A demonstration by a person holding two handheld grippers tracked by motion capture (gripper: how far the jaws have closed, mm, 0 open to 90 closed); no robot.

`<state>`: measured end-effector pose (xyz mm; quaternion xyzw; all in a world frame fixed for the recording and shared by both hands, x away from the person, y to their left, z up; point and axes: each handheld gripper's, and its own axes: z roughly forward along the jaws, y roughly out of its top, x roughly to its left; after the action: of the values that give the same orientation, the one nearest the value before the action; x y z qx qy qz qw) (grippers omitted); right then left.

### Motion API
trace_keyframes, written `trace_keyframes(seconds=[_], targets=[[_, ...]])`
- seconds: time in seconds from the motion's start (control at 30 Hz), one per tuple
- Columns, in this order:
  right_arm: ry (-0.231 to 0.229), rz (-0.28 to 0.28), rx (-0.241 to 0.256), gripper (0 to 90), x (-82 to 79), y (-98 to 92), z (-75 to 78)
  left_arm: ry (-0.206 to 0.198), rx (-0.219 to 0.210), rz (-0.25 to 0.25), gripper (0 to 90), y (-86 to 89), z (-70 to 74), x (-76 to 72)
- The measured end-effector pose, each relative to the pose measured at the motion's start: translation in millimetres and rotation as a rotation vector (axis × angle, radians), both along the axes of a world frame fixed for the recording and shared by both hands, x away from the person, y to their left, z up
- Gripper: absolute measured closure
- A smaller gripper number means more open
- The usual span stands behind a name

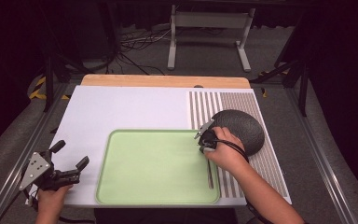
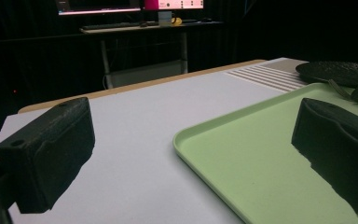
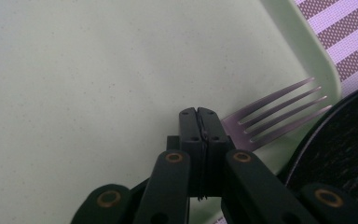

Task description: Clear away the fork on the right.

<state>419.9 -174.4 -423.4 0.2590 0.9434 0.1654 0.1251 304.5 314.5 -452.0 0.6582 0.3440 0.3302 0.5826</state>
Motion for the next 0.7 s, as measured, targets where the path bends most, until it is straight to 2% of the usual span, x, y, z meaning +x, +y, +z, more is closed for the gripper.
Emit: trace_keyframes(seconds=[0.07,0.13,0.23,0.27,0.33,0.43,0.5,0.57,0.7], targets=[[-0.016,-0.001,0.034,81.7,-0.3,-0.1,1.9,0.0,0.0,0.0,0.0,0.1,-0.1,0.1],[-0.039,-0.006,0.08,69.9,-1.2,0.3,6.7,0.0,-0.002,0.0,0.0,0.1,-0.1,0.2],[-0.072,0.0,0.148,45.5,-3.3,1.7,14.9,0.002,0.003,0.0,0.0,0.0,0.0,0.2],[-0.1,-0.009,0.187,35.0,-5.0,3.2,18.1,0.002,0.003,-0.001,0.0,-0.1,0.0,0.1],[-0.112,-0.01,0.251,24.3,-7.4,4.5,24.3,0.001,0.003,0.0,0.0,-0.2,0.1,-0.1],[-0.14,-0.003,0.282,19.4,-13.7,5.3,37.0,0.002,0.003,-0.001,0.0,0.0,0.3,-0.3],[-0.158,0.018,0.322,16.9,-17.3,5.5,43.6,0.002,0.003,0.0,0.0,0.0,0.0,0.0],[-0.169,0.029,0.33,14.9,-18.8,5.4,46.1,0.002,0.002,-0.001,0.0,0.0,0.1,0.0],[-0.213,0.063,0.378,11.0,-24.4,2.5,55.1,0.002,0.002,-0.003,0.0,-0.1,0.3,-0.2]])
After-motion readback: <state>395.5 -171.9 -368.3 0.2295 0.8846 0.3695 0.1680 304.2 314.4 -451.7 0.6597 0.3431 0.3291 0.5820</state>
